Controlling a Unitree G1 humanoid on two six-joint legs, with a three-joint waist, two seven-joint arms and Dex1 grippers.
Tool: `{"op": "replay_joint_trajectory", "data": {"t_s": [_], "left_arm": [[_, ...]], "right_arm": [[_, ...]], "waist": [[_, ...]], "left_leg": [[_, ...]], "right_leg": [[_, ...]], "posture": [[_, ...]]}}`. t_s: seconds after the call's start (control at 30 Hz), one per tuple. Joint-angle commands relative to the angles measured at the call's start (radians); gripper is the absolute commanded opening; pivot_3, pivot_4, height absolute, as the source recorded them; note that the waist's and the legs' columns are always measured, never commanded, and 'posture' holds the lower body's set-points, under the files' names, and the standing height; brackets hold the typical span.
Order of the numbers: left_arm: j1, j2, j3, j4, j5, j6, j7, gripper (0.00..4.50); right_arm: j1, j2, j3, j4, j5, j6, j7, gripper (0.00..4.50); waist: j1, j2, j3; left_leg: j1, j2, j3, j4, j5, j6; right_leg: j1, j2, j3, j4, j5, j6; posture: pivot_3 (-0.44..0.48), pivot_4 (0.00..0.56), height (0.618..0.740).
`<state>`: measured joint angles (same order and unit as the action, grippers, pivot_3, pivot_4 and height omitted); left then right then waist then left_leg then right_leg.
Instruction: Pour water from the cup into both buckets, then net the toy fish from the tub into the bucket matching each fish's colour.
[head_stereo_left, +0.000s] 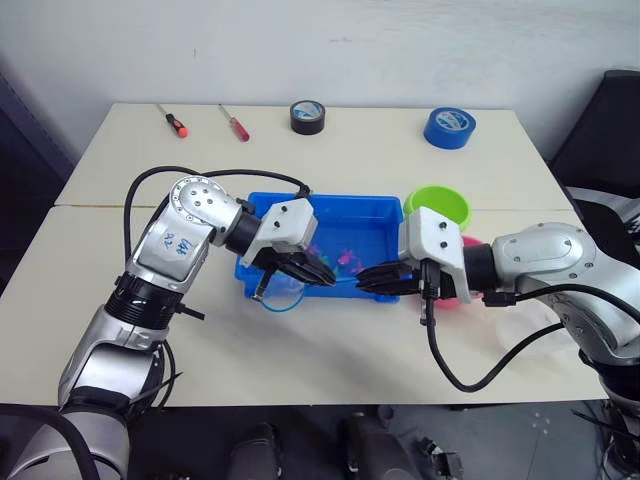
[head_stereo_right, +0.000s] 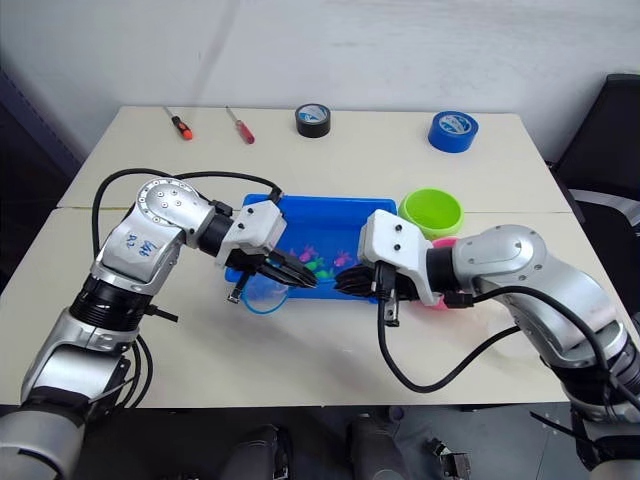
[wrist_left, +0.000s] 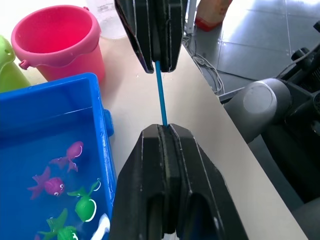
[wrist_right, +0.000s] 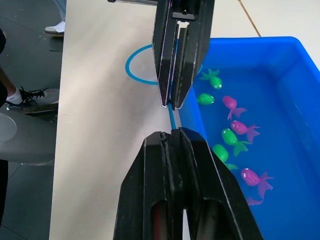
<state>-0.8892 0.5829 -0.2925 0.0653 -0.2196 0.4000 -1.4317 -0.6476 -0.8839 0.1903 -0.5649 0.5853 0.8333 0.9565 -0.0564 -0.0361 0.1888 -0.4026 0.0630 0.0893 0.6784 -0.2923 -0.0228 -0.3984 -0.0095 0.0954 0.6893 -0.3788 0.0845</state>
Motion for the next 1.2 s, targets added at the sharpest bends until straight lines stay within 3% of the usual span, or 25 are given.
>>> {"op": "replay_joint_trajectory", "data": {"t_s": [0.03, 0.23, 0.37, 0.57, 0.83, 1.2], "left_arm": [[-0.019, 0.013, 0.106, 0.025, -0.099, 0.088, 0.011, 1.74], [0.081, 0.092, 0.284, -0.005, -0.248, 0.206, 0.038, 4.48], [0.171, 0.107, 0.362, -0.031, -0.271, 0.23, 0.131, 4.48], [0.269, 0.119, 0.382, -0.084, -0.248, 0.163, 0.207, 4.48], [0.295, 0.128, 0.372, -0.111, -0.254, 0.142, 0.245, 4.48], [0.315, 0.149, 0.357, -0.164, -0.267, 0.155, 0.247, 4.48]], "right_arm": [[0.015, -0.021, -0.096, -0.047, 0.019, 0.002, -0.018, 0.0], [0.089, -0.122, -0.254, -0.045, 0.006, 0.0, -0.026, 0.0], [0.142, -0.209, -0.281, 0.008, -0.103, -0.101, -0.016, 0.0], [0.172, -0.304, -0.18, 0.155, -0.366, -0.408, 0.026, 0.0], [0.167, -0.275, -0.108, 0.3, -0.534, -0.662, 0.053, 0.0], [0.139, -0.208, -0.066, 0.364, -0.641, -0.751, 0.062, 0.0]], "waist": [[0.0, 0.0, 0.0], [-0.001, 0.001, -0.001], [0.001, 0.002, -0.001], [0.0, 0.002, -0.001], [-0.003, 0.002, 0.0], [-0.002, 0.003, 0.0]], "left_leg": [[0.0, 0.0, 0.0, 0.0, 0.0, 0.0], [0.0, 0.0, -0.001, 0.0, 0.0, 0.0], [0.0, 0.0, -0.001, 0.001, 0.0, 0.0], [0.0, 0.0, -0.001, 0.001, -0.001, 0.001], [0.0, 0.0, 0.0, 0.001, 0.0, 0.0], [0.0, 0.0, 0.0, 0.002, 0.0, 0.0]], "right_leg": [[0.0, 0.0, 0.0, 0.0, 0.0, 0.0], [0.0, 0.0, -0.001, 0.0, 0.0, 0.0], [0.0, -0.001, -0.001, 0.0, 0.0, 0.0], [0.001, 0.0, -0.001, -0.001, 0.0, 0.0], [0.001, 0.0, 0.0, 0.0, 0.0, 0.0], [0.001, 0.0, -0.001, 0.0, 0.0, 0.0]], "posture": [[0.0, 0.15, 0.74], [0.0, 0.15, 0.74], [0.0, 0.15, 0.74], [0.0, 0.15, 0.74], [0.0, 0.15, 0.74], [0.0, 0.15, 0.74]]}}
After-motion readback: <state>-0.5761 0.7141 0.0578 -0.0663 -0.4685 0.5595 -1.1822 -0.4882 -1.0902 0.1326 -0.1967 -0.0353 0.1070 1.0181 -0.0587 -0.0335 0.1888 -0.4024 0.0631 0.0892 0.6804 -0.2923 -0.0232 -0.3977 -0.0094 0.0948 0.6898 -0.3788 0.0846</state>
